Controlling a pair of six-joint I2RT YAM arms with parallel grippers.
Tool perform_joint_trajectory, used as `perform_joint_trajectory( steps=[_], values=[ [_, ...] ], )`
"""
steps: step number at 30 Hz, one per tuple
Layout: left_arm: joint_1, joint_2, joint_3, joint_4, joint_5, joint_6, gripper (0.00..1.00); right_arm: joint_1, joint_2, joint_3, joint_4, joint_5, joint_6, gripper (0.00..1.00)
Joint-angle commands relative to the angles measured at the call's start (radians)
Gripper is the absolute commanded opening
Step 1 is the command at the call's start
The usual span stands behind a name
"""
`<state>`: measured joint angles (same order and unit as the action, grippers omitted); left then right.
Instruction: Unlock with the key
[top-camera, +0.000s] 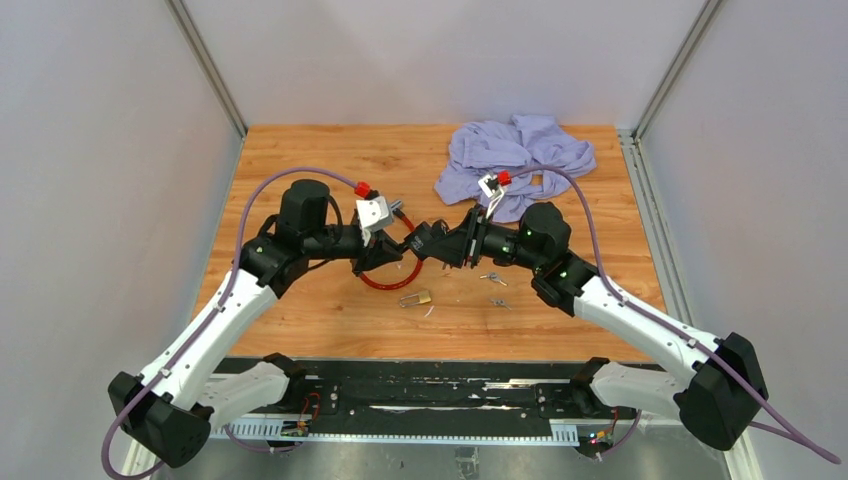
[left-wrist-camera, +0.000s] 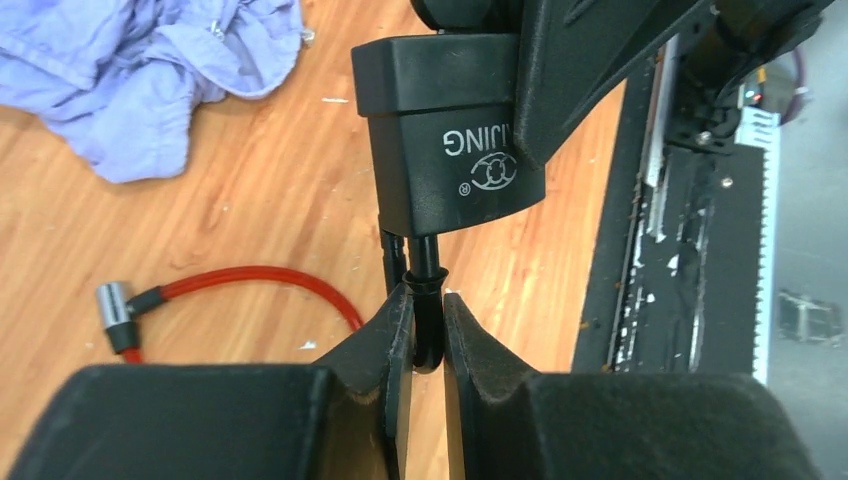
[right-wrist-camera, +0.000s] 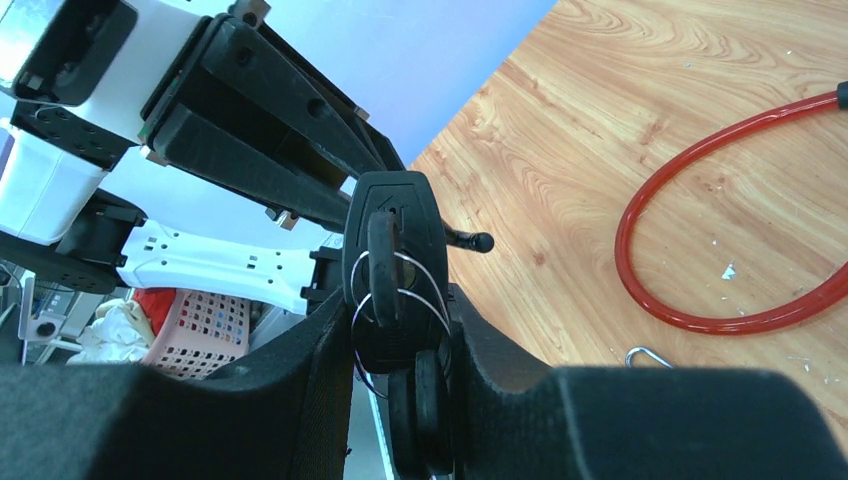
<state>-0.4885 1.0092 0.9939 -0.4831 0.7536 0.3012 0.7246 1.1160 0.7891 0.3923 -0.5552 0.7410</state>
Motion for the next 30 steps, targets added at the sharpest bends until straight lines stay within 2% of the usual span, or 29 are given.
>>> perform_joint_trajectory(
  steps=[1,3,5,10,12,15,19,21,22,25,27,30],
  values=[
    [-0.014,0.009,0.066,-0.041,-0.064,0.164,0.16,0.016,-0.039,-0.019,0.09,0.034,0.028,0.01],
    [-0.041,0.008,0.077,-0.081,-0.115,0.276,0.11,0.015,-0.052,-0.034,0.07,0.066,0.036,0.01],
    [-0.085,0.004,0.086,-0.124,-0.224,0.427,0.07,0.016,-0.057,-0.046,0.048,0.102,0.059,0.01],
    [-0.16,0.026,0.091,-0.163,-0.431,0.772,0.01,0.01,-0.025,-0.035,-0.032,0.163,0.128,0.01],
    [-0.189,0.052,0.094,-0.163,-0.502,0.871,0.01,-0.004,-0.009,-0.03,-0.053,0.181,0.159,0.01],
    [-0.234,0.11,0.124,-0.169,-0.596,0.949,0.06,-0.052,0.01,-0.042,-0.066,0.193,0.217,0.01],
    [-0.242,0.217,0.244,-0.214,-0.65,0.882,0.41,-0.148,0.015,-0.074,-0.075,0.187,0.26,0.01],
    [-0.235,0.275,0.307,-0.265,-0.683,0.828,0.67,-0.196,0.017,-0.079,-0.091,0.178,0.242,0.01],
    [-0.226,0.303,0.338,-0.294,-0.691,0.8,0.77,-0.22,0.022,-0.079,-0.108,0.176,0.228,0.01],
    [-0.157,0.356,0.404,-0.352,-0.635,0.694,1.0,-0.294,0.046,-0.08,-0.128,0.156,0.182,0.01],
    [-0.094,0.399,0.453,-0.393,-0.553,0.618,0.98,-0.338,0.08,-0.072,-0.137,0.136,0.158,0.01],
    [-0.027,0.438,0.509,-0.44,-0.506,0.537,0.98,-0.377,0.149,-0.046,-0.141,0.123,0.118,0.01]
  ],
)
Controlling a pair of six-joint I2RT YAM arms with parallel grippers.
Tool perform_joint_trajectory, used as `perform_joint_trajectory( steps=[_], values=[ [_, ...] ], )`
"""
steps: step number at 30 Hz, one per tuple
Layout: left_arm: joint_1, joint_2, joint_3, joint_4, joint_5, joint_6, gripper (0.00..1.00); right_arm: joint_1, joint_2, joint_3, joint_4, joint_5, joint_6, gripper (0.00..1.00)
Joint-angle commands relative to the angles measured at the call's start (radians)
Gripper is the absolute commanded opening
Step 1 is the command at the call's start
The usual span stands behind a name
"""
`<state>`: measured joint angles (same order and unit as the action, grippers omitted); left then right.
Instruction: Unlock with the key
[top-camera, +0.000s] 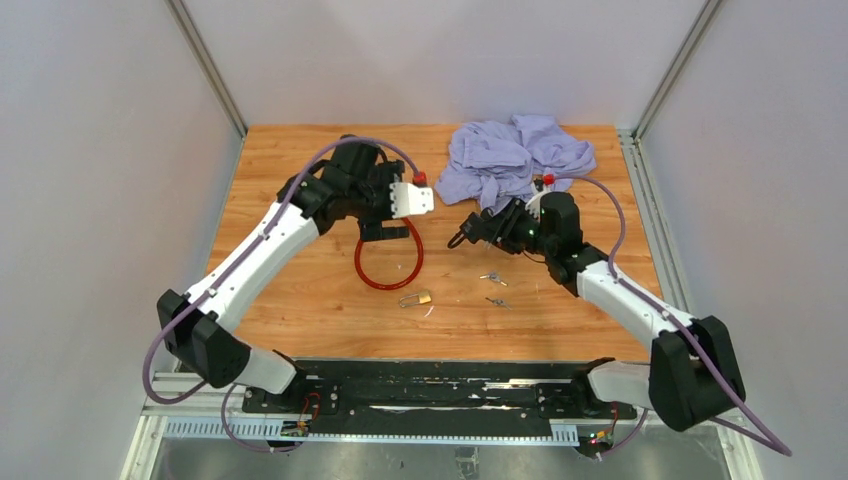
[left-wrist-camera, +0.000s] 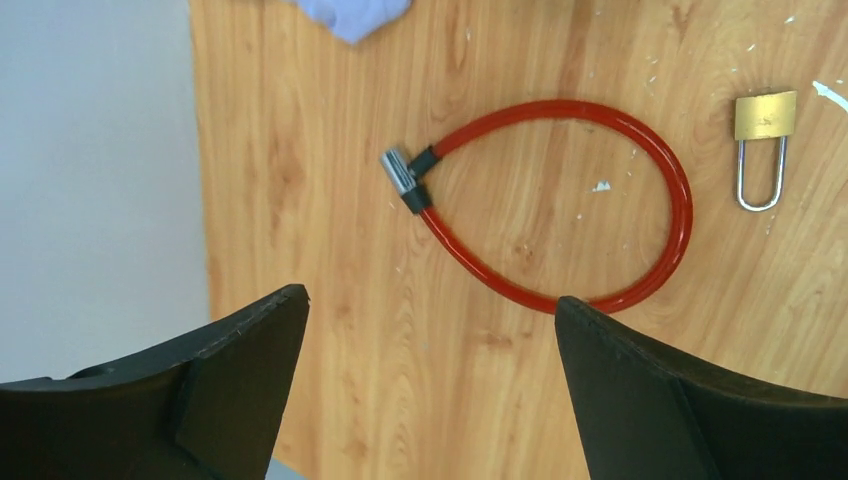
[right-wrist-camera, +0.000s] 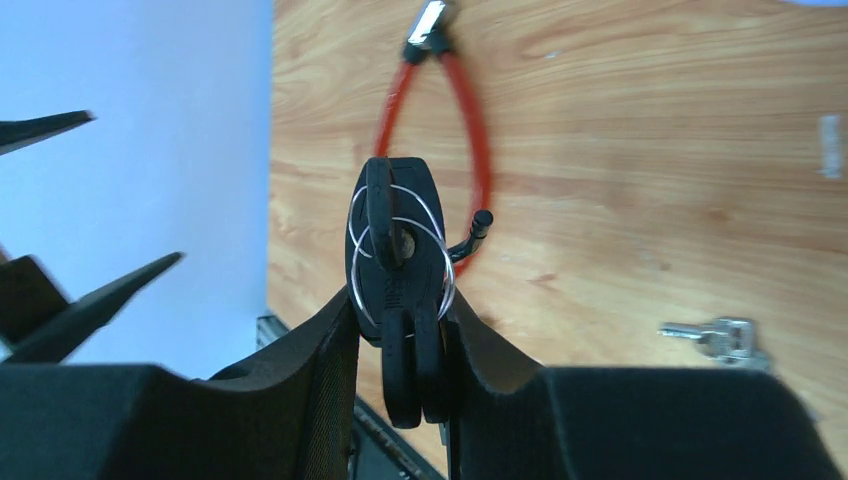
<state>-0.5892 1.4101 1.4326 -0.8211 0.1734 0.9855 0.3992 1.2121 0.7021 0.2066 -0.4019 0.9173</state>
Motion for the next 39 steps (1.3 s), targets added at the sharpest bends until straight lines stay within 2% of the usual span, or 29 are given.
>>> perform_joint_trajectory(
  steps=[1,7,12,19,22,39],
  values=[
    [0.089,0.039,0.073,-0.104,0.081,-0.166,0.98,-0.057,0.076,0.054,0.044,-0.026,-0.074,0.01],
    [0.134,-0.013,0.009,-0.005,0.081,-0.283,0.98,-0.06,0.247,0.148,0.074,-0.035,-0.134,0.01],
    [0.159,-0.066,-0.061,0.076,0.069,-0.343,0.98,-0.06,0.359,0.168,0.2,-0.03,-0.137,0.01],
    [0.171,-0.104,-0.107,0.088,0.079,-0.363,0.98,-0.051,0.434,0.044,0.572,0.032,-0.093,0.01],
    [0.172,-0.121,-0.132,0.095,0.087,-0.364,0.98,-0.032,0.476,0.027,0.626,0.045,-0.079,0.01],
    [0.171,-0.167,-0.197,0.103,0.097,-0.372,0.98,0.052,0.367,-0.215,0.677,0.192,-0.069,0.01]
  ],
)
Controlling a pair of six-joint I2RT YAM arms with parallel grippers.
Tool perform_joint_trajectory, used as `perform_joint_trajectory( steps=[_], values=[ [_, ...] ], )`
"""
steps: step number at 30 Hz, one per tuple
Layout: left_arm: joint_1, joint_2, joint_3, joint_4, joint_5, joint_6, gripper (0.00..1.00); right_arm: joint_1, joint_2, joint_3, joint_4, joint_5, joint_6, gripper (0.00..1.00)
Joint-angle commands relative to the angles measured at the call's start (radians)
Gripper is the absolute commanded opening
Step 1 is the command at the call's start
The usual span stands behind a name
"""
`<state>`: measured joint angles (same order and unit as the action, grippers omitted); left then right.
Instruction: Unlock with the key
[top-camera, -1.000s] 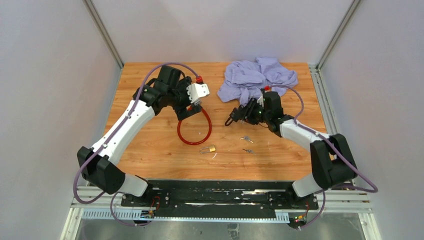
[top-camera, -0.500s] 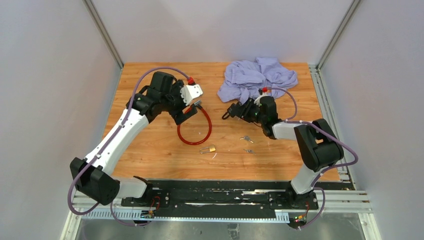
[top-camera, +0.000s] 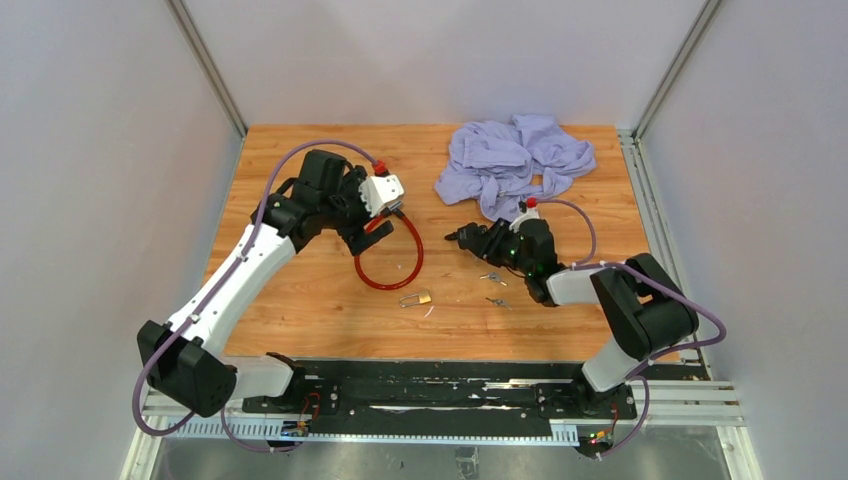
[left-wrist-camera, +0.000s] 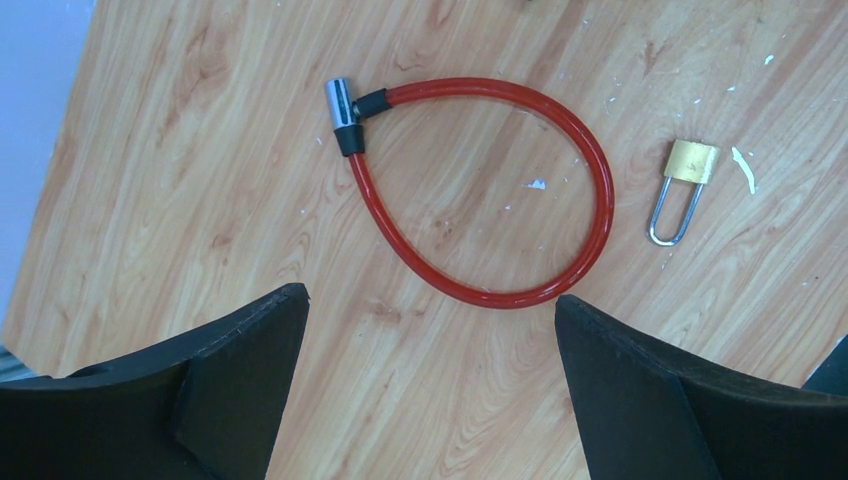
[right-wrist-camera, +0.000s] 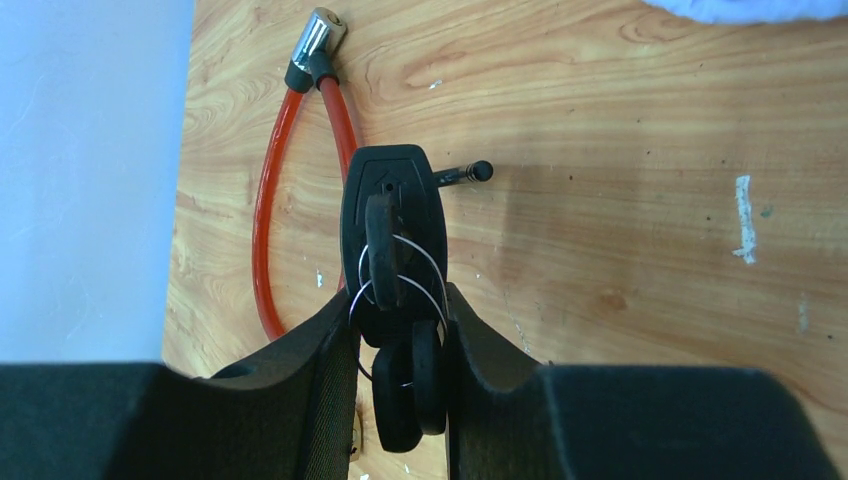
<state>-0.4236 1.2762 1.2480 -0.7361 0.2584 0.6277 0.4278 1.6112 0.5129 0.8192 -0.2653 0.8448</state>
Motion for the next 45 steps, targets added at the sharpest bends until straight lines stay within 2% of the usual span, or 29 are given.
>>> perform_joint_trajectory(
  steps=[1,11,18,28,33,41,45],
  values=[
    [0.005,-0.034,-0.014,0.017,0.013,-0.017,0.98,0.025,-0.026,-0.031,0.068,0.059,0.007,0.01],
    [0.006,-0.037,-0.031,0.013,0.027,-0.074,0.98,0.037,-0.007,-0.099,0.119,0.039,0.085,0.01],
    [0.006,-0.049,-0.05,0.011,0.034,-0.083,0.98,0.058,-0.02,-0.11,0.084,0.025,0.079,0.01],
    [0.006,-0.052,-0.054,0.004,0.042,-0.086,0.98,0.106,0.047,-0.062,0.019,-0.054,0.017,0.02],
    [0.005,-0.054,-0.059,0.005,0.045,-0.086,0.98,0.106,0.066,-0.058,0.005,-0.063,0.036,0.16],
    [0.005,-0.063,-0.06,0.004,0.042,-0.08,0.98,0.106,-0.051,0.085,-0.353,-0.037,-0.098,0.51],
    [0.006,-0.065,-0.054,0.009,0.047,-0.081,0.98,0.105,-0.156,0.106,-0.487,-0.005,-0.131,0.63]
  ],
)
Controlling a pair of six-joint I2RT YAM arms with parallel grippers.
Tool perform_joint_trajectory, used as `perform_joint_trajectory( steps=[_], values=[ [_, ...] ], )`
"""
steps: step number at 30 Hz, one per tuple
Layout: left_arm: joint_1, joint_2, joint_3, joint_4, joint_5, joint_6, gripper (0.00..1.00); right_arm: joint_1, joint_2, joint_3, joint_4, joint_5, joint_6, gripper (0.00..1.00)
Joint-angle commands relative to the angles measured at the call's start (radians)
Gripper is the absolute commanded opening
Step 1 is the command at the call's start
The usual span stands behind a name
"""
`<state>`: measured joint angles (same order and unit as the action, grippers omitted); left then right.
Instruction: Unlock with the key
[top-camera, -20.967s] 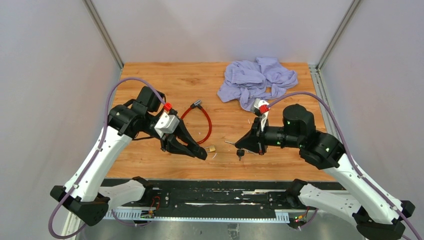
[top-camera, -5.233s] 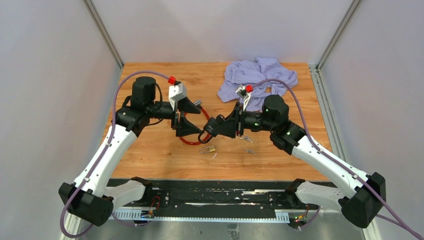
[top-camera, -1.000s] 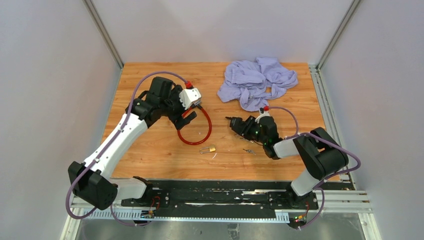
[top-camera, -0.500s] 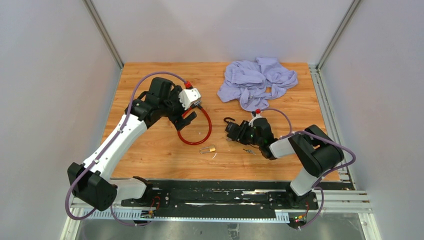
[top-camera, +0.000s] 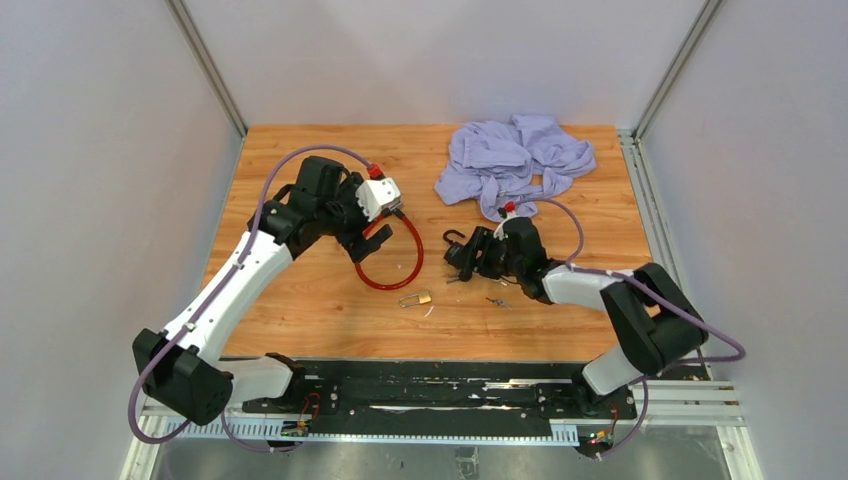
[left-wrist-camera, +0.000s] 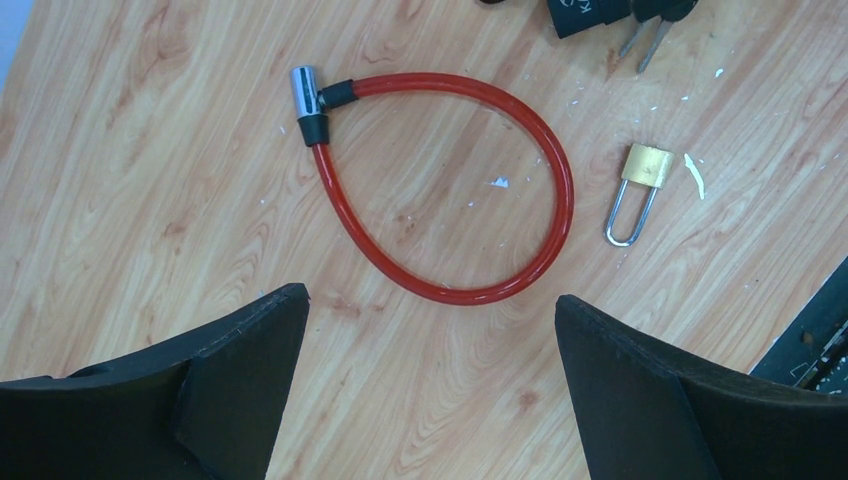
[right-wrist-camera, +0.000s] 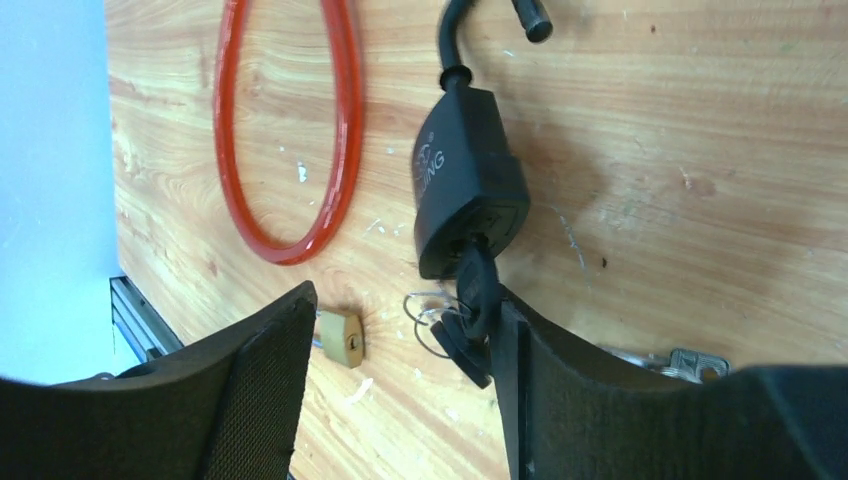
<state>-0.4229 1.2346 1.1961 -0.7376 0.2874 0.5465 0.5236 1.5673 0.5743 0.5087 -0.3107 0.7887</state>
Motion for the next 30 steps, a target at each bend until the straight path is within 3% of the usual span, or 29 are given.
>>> perform_joint_trajectory(
  steps=[1,10,14,19,24,30],
  values=[
    [0.006,-0.022,0.002,0.01,0.022,-0.001,0.98,0.008,-0.131,0.052,-0.209,0.044,-0.082,0.64],
    [0.042,0.009,0.043,0.01,0.011,-0.039,0.98,0.009,-0.228,0.197,-0.56,0.174,-0.22,0.62],
    [0.055,0.006,0.033,0.046,-0.047,-0.08,0.98,0.009,-0.202,0.231,-0.544,0.177,-0.241,0.48],
    [0.079,0.018,0.041,0.048,-0.089,-0.116,0.98,0.009,-0.045,0.319,-0.546,0.055,-0.249,0.3],
    [0.115,0.045,0.055,0.024,-0.068,-0.118,0.98,0.009,0.102,0.357,-0.514,-0.03,-0.25,0.22],
    [0.127,0.043,0.034,0.046,-0.049,-0.132,0.98,-0.001,0.19,0.383,-0.509,-0.029,-0.265,0.19]
  ],
)
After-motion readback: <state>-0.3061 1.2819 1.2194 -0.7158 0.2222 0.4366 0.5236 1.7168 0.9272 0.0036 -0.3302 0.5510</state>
